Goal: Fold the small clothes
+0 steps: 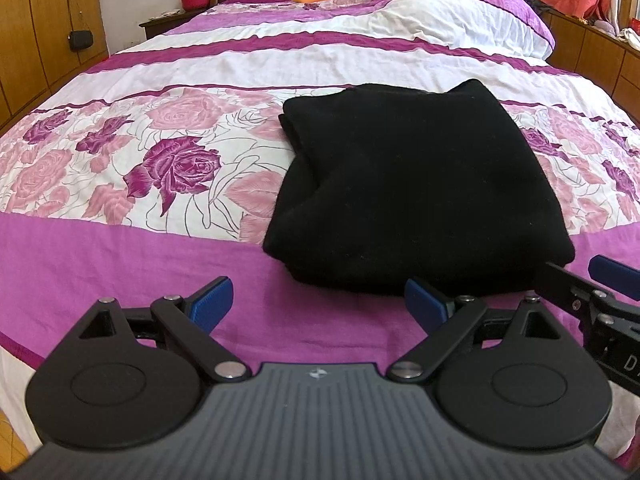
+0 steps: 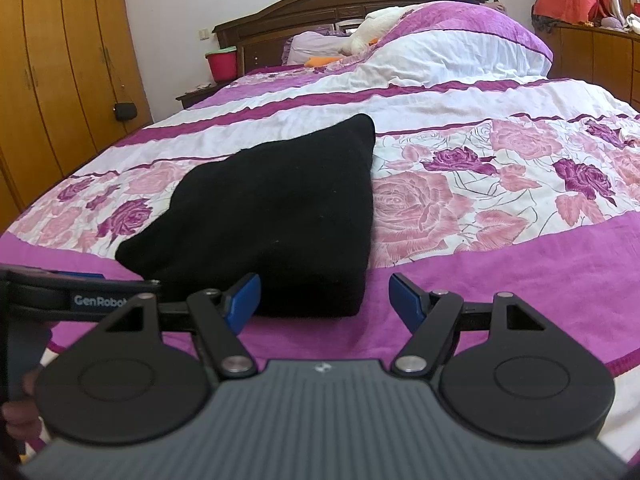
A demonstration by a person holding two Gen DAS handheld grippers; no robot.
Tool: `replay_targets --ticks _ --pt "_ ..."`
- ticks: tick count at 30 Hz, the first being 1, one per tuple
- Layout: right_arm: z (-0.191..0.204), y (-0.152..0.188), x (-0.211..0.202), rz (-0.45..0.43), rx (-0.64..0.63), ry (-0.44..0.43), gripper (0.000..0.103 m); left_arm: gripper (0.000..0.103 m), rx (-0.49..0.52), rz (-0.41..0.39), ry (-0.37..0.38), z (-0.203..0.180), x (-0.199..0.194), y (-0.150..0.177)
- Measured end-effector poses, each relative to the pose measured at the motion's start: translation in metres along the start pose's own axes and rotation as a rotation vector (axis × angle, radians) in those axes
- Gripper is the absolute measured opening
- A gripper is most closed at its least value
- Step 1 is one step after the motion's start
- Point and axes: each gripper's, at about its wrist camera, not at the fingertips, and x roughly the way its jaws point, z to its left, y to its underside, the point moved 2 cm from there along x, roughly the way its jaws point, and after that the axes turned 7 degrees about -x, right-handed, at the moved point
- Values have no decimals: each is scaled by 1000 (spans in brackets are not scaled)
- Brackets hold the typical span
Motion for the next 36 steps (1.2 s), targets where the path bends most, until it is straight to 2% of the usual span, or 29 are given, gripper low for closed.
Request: replay_targets --ticks 18,36 --pt "1 1 0 3 -5 1 73 95 -5 -20 -7 -1 -3 3" --pt "2 1 -4 -5 -8 5 73 95 21 -21 24 -4 -7 4"
